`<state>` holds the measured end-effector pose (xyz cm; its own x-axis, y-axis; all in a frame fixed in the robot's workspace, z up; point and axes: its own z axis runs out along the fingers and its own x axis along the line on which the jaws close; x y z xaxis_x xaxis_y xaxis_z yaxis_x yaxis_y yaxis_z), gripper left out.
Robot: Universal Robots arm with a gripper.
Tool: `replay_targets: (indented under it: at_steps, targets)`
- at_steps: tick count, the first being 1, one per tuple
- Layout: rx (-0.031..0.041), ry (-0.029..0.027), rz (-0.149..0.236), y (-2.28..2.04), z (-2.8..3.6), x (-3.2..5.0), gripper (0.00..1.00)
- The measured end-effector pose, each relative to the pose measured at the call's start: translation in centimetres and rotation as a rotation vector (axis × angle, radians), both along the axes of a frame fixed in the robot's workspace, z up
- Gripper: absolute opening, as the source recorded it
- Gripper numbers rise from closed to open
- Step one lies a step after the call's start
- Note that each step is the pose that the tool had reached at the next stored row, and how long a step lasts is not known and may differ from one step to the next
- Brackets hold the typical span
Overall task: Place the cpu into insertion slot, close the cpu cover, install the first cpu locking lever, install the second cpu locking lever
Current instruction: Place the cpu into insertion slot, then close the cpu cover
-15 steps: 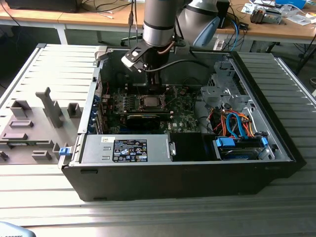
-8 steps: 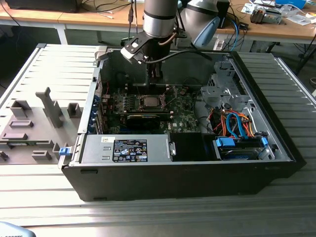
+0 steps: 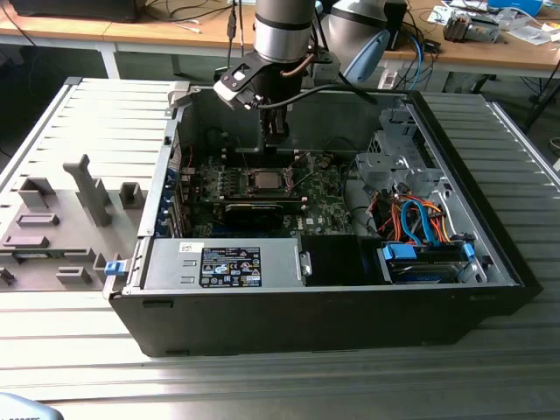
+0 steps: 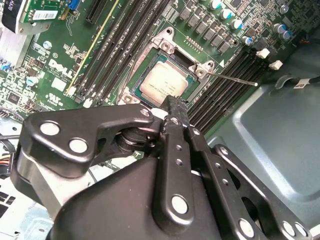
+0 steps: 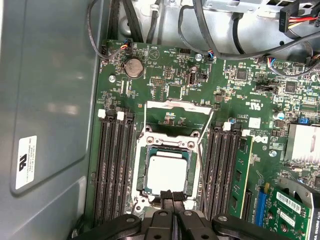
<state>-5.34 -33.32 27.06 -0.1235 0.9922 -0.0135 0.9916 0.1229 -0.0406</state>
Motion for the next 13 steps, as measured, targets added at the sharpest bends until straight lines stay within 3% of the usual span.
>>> replay_targets:
  at_steps: [8,13]
  targets:
    - [-0.0003,0.0001,0.000,0.00,0.01,0.04,0.11]
    - [-0.0006,0.0001,0.000,0.00,0.01,0.81,0.11]
